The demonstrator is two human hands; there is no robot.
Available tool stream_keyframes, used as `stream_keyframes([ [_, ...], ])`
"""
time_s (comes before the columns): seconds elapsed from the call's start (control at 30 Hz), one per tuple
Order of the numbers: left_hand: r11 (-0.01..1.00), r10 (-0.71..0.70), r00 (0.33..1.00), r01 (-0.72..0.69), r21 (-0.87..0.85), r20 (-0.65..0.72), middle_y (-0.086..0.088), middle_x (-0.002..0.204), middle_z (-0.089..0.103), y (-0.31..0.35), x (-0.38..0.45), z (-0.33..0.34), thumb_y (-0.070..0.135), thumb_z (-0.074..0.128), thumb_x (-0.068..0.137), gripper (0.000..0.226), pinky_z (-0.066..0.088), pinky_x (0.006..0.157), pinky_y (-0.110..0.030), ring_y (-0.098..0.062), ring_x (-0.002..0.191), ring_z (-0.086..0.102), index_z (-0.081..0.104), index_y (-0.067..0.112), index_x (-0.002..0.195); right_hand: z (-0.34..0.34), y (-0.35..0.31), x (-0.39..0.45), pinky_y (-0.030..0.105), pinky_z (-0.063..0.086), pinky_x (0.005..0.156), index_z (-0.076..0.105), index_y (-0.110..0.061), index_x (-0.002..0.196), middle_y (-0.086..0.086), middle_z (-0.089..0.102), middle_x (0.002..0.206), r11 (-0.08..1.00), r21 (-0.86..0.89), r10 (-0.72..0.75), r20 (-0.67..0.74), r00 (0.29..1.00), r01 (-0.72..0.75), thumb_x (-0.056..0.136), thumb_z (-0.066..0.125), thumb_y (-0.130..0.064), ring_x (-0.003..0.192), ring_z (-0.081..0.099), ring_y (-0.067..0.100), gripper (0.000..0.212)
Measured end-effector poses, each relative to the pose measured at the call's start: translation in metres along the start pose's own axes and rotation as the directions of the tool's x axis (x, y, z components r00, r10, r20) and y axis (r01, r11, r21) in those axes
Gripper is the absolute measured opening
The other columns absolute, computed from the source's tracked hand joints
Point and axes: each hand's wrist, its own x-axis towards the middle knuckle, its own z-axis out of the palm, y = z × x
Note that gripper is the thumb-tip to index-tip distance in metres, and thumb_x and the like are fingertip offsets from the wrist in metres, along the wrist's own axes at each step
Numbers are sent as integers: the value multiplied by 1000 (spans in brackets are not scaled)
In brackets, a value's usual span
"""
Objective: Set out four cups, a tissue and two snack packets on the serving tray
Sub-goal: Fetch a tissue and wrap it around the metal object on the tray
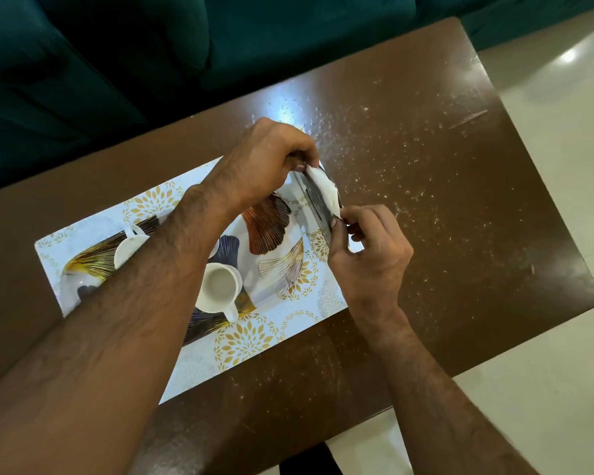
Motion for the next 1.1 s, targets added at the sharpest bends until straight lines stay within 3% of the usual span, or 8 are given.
stream_keyframes([
  [0.17, 1000, 8, 1000, -8, 4, -10, -9, 105, 78, 0, -1, 5, -7, 68, 90, 25, 59, 91, -46, -23, 99, 74, 76, 8, 109, 1, -3, -3, 35, 58, 77, 69, 0, 106, 10, 68, 104, 999, 5, 44, 13, 999, -44, 93, 74, -22, 92, 66, 20, 27],
  [0.3, 1000, 24, 999, -25, 16, 26, -9, 110, 75, -3, -2, 6, -15, 63, 89, 34, 58, 91, -47, -25, 105, 70, 76, 8, 111, 4, -4, -7, 35, 60, 79, 65, -1, 122, 9, 71, 108, 996, 2, 90, 90, 992, -91, 88, 80, -25, 93, 70, 21, 45],
  [0.5, 998, 59, 994, -59, -3, 90, -7, 124, 68, -6, -7, 12, -30, 59, 74, 64, 61, 87, -38, -22, 114, 64, 73, 10, 122, 6, -3, -9, 33, 59, 74, 70, -2, 114, 8, 73, 95, 997, -59, 61, 99, 993, -56, 83, 81, -9, 82, 69, 21, 34],
  [0.67, 998, 55, 998, -54, -14, 36, -10, 111, 73, -6, -5, 17, -26, 63, 78, 52, 62, 83, -41, -23, 104, 66, 75, 9, 114, 7, -4, -9, 29, 57, 75, 71, -2, 114, 8, 74, 96, 995, -71, 76, 104, 992, -69, 84, 78, -9, 83, 69, 21, 32],
  [1.1, 998, 58, 998, -57, -13, 35, -9, 114, 73, 3, -6, 19, -24, 64, 81, 49, 61, 87, -39, -23, 108, 65, 76, 8, 115, 2, -3, -8, 33, 58, 73, 71, 0, 113, 9, 73, 93, 992, -77, 105, 111, 988, -97, 84, 77, -10, 80, 69, 23, 32],
])
